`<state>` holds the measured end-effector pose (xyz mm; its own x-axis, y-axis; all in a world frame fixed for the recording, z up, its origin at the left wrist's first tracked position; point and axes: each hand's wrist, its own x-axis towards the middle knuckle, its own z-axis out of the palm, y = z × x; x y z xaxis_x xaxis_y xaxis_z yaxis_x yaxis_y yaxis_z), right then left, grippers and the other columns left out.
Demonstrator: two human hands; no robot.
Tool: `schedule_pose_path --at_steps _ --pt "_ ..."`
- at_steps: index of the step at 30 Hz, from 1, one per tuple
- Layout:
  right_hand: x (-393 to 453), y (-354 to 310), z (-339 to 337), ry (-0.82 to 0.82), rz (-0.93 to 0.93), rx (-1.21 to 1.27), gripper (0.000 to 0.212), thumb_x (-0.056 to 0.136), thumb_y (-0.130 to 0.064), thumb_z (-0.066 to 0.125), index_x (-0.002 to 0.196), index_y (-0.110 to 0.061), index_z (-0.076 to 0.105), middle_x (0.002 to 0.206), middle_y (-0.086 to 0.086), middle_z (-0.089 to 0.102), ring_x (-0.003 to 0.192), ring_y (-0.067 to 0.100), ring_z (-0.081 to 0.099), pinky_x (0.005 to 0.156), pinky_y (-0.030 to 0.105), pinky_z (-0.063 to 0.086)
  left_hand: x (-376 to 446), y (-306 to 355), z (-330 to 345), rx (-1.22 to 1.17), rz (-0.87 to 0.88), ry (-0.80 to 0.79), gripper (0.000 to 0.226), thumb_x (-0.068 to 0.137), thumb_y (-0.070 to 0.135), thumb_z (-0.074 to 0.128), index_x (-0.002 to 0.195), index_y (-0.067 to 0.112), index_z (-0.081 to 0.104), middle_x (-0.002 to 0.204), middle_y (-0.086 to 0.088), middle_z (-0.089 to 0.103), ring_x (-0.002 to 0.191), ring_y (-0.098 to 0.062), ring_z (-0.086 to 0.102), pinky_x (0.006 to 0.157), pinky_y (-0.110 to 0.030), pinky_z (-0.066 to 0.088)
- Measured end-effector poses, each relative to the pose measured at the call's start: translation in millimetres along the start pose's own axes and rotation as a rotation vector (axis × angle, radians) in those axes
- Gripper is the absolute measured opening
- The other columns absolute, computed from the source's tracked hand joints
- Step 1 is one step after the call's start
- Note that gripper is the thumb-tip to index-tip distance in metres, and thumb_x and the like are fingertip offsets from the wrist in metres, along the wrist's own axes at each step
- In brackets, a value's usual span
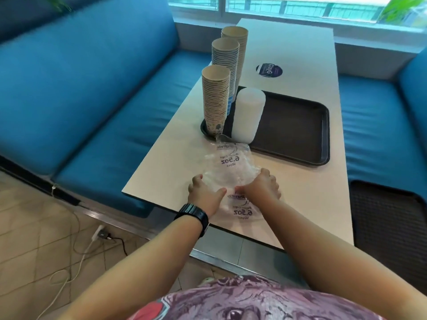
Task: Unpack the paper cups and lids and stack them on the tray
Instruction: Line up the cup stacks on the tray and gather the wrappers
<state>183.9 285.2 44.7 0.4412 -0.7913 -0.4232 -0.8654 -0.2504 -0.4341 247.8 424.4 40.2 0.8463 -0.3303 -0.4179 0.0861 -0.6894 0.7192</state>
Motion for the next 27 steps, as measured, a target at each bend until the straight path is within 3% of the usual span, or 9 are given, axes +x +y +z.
schedule_pose_path --at_steps 4,7,10,13,15,18,22,27 --pt "4.8 -9.0 7.1 -0.181 0.028 0.264 0.051 0.069 -0.03 0.083 0.109 -0.01 0.06 0.1 0.01 0.067 0.096 0.031 0.064 0.087 0.04 0.054 11.4 0.1 1.2 -0.118 -0.033 -0.075 0.085 0.088 0.031 0.07 0.153 0.011 0.02 0.155 -0.016 0.032 0.137 -0.031 0.042 0.112 -0.038 0.037" --pt "2.5 -7.0 4.7 -0.277 -0.024 0.563 0.02 0.076 -0.007 0.073 0.094 -0.006 0.063 0.09 0.018 0.068 0.079 0.032 0.067 0.08 0.044 0.055 18.6 -2.6 -3.9 -0.239 -0.059 -0.118 0.083 0.09 0.034 0.068 0.154 0.013 0.019 0.157 -0.012 0.03 0.138 -0.03 0.039 0.109 -0.035 0.034" --pt "-6.7 6.5 -3.3 -0.455 -0.111 0.94 0.029 0.077 0.014 0.06 0.105 0.006 0.062 0.096 0.027 0.065 0.079 0.034 0.065 0.08 0.045 0.056 27.8 -5.3 -10.8 -0.383 -0.077 -0.187 0.101 0.078 0.046 0.078 0.154 0.017 0.019 0.155 -0.008 0.033 0.137 -0.027 0.039 0.111 -0.038 0.032" --pt "-15.5 22.4 -9.7 -0.552 -0.266 1.057 0.045 0.071 0.013 0.064 0.115 0.011 0.058 0.1 0.025 0.066 0.085 0.032 0.067 0.081 0.04 0.057 32.9 0.8 -16.9 -0.61 -0.089 -0.368 0.131 0.049 0.059 0.091 0.154 0.023 0.022 0.152 0.001 0.038 0.137 -0.021 0.039 0.116 -0.046 0.029" --pt "-20.7 31.7 -16.3 -0.54 -0.323 1.126 0.054 0.068 0.009 0.067 0.12 0.011 0.056 0.107 0.029 0.064 0.092 0.035 0.065 0.086 0.044 0.055 34.2 9.6 -18.4 -0.644 -0.052 -0.548 0.119 0.05 0.057 0.093 0.147 0.015 0.039 0.144 -0.003 0.053 0.132 -0.022 0.05 0.113 -0.046 0.034" --pt "-28.9 42.9 -24.7 -0.438 -0.357 1.213 0.059 0.068 0.01 0.067 0.126 0.008 0.054 0.119 0.031 0.061 0.103 0.038 0.063 0.091 0.045 0.054 32.6 24.8 -13.5 -0.638 0.008 -0.734 0.063 0.076 0.035 0.081 0.129 0.005 0.062 0.127 -0.012 0.067 0.121 -0.028 0.061 0.11 -0.048 0.039" --pt "-48.0 67.3 -35.2 -0.247 -0.261 1.298 0.064 0.069 0.004 0.071 0.13 0.005 0.052 0.122 0.028 0.062 0.113 0.044 0.06 0.099 0.052 0.049 15.4 43.5 9.4 -0.596 0.063 -0.784 0.051 0.078 0.024 0.079 0.121 0.0 0.065 0.117 -0.016 0.07 0.113 -0.032 0.065 0.106 -0.045 0.045" --pt "-83.1 124.5 -56.1 -0.084 -0.125 1.442 0.051 0.074 -0.007 0.069 0.124 -0.002 0.06 0.122 0.024 0.064 0.112 0.044 0.06 0.097 0.053 0.049 -25.5 63.1 53.5 -0.461 0.181 -0.934 0.048 0.079 0.019 0.079 0.119 -0.004 0.066 0.116 -0.021 0.069 0.11 -0.036 0.066 0.103 -0.049 0.048"
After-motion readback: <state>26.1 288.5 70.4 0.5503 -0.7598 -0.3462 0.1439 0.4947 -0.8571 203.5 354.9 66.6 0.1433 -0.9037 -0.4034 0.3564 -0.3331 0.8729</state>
